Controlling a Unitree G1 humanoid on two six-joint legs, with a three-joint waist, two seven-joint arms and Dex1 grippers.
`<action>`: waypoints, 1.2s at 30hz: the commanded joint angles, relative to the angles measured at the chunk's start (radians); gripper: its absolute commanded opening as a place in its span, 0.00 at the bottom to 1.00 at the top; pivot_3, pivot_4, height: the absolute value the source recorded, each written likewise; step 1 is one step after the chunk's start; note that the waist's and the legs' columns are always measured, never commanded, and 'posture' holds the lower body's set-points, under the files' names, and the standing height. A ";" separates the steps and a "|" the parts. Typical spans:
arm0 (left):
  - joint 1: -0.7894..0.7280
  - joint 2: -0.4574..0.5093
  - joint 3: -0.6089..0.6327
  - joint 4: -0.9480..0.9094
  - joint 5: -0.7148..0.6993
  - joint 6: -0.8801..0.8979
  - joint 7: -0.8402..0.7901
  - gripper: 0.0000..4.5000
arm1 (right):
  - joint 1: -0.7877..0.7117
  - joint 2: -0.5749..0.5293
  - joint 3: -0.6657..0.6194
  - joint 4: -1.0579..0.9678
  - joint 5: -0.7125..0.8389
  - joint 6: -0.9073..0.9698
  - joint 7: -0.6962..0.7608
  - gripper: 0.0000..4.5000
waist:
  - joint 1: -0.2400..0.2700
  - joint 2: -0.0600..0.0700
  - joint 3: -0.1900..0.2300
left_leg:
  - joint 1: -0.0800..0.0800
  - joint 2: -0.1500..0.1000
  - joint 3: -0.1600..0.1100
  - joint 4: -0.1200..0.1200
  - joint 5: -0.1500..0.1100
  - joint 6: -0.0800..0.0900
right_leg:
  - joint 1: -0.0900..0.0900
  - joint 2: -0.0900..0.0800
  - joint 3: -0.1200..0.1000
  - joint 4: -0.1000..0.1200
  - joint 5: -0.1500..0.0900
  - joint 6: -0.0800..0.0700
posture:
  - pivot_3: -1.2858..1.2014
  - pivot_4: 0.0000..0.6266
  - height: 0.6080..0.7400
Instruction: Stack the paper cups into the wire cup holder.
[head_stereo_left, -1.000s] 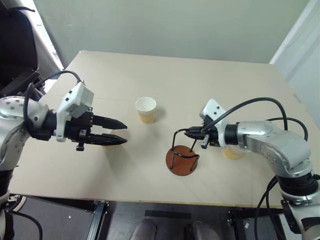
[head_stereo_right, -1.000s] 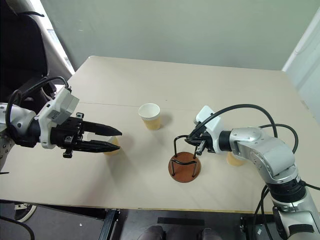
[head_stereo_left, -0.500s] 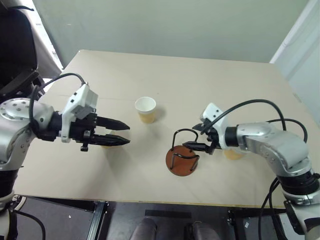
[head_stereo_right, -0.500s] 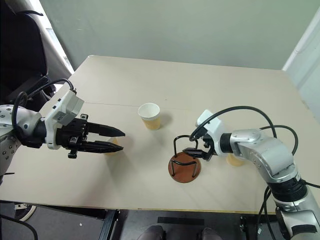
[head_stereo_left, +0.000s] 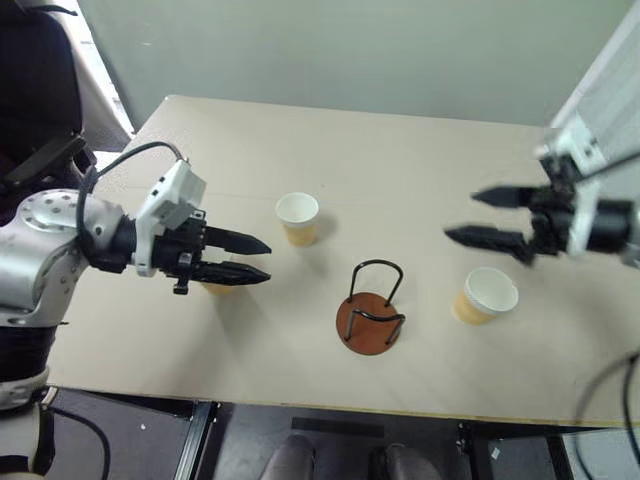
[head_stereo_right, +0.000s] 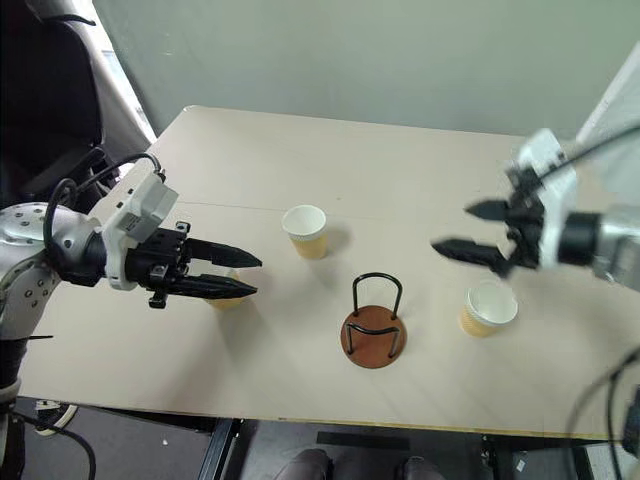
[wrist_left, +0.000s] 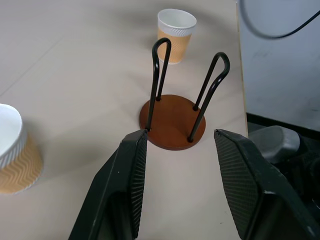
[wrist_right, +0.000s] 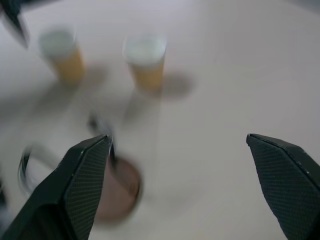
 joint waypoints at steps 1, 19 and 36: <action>-0.033 -0.007 -0.008 0.004 0.010 -0.021 -0.014 0.50 | 0.132 -0.088 -0.043 -0.110 -0.005 -0.099 0.094 0.99 | -0.003 0.000 0.000 | 0.000 0.000 0.001 0.000 0.000 0.000 | 0.000 0.000 0.001 0.001 0.000 0.000 | 0.52 0.24 1.00; -0.016 0.009 0.017 -0.030 0.004 0.009 -0.002 0.50 | 0.256 -0.144 0.237 0.030 -0.272 -0.435 0.081 0.99 | -0.030 0.000 0.001 | 0.010 0.002 0.001 0.000 0.000 0.002 | 0.003 0.000 0.007 0.004 0.000 0.001 | 0.52 0.24 1.00; -0.021 0.008 0.022 -0.041 -0.012 0.020 0.023 0.50 | 0.184 -0.089 0.462 0.206 -0.454 -0.623 0.177 0.62 | -0.030 0.000 0.001 | 0.009 0.002 0.002 -0.001 0.000 0.002 | 0.003 0.000 0.007 0.005 0.000 0.001 | 0.52 0.24 1.00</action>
